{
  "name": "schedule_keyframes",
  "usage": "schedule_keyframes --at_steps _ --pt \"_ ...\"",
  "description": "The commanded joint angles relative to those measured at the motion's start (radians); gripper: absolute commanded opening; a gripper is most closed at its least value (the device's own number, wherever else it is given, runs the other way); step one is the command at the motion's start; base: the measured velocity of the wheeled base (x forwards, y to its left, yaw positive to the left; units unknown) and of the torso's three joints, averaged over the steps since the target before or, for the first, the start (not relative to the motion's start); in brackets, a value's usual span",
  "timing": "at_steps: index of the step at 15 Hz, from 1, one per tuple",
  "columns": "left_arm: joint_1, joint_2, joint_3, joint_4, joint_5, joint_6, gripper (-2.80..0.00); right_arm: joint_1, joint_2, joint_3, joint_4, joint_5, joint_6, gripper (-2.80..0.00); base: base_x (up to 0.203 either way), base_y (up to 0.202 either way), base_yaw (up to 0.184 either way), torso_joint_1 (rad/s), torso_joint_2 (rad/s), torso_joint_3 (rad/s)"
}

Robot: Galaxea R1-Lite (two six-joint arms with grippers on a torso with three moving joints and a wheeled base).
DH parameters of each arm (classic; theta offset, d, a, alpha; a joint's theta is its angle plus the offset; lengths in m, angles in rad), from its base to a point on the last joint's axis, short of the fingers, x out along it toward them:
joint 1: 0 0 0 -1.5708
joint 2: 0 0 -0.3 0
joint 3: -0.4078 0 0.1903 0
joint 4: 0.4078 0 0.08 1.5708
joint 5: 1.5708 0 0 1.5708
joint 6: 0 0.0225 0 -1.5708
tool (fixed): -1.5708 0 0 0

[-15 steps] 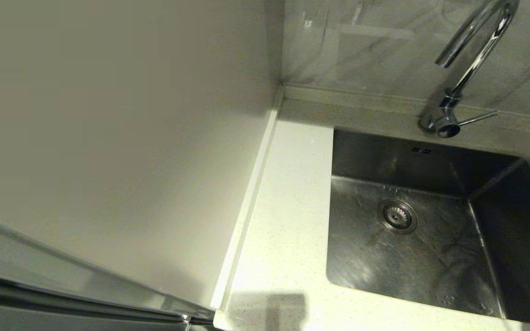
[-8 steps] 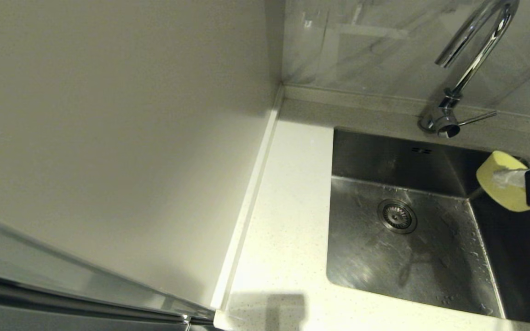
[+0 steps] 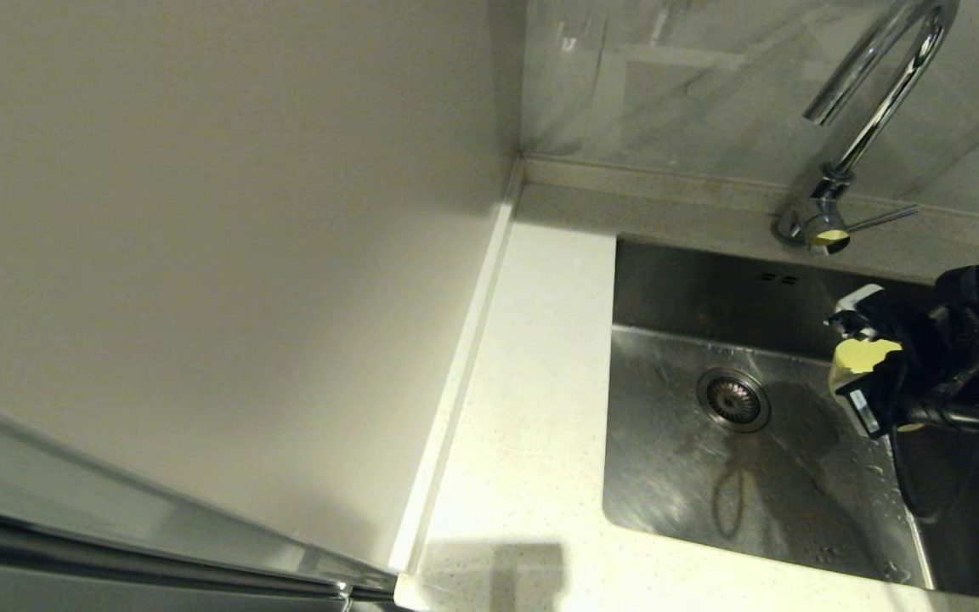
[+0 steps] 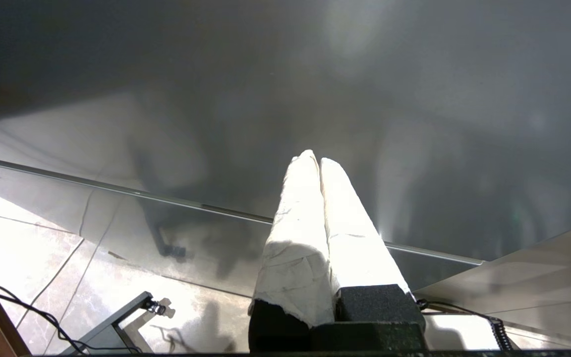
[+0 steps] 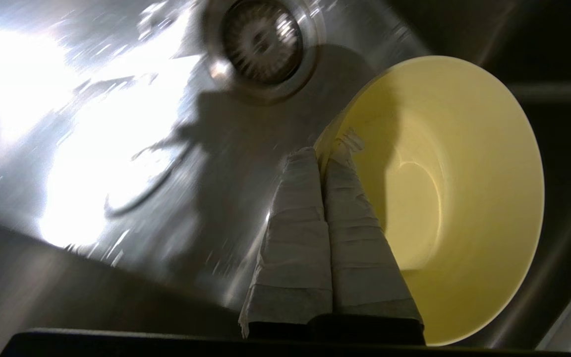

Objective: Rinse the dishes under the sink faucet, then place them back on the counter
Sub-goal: Put a bowl into the sink

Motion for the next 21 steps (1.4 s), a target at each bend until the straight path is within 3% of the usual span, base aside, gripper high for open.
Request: schedule_keyframes --at_steps 1,11,21 --pt "0.0 -0.003 0.0 0.0 0.001 -0.001 -2.8 0.005 0.168 0.017 -0.178 -0.031 0.003 -2.8 0.0 0.0 0.0 0.0 0.0 0.0" --pt "0.0 -0.003 0.0 0.0 0.001 -0.001 -2.8 -0.036 0.453 -0.18 -0.209 -0.066 0.218 -2.8 0.0 0.0 0.0 0.0 0.0 0.0" --pt "0.0 -0.003 0.0 0.0 0.002 -0.001 -2.8 -0.081 0.556 -0.303 -0.212 -0.088 0.224 -2.8 0.0 0.0 0.0 0.0 0.0 0.0"
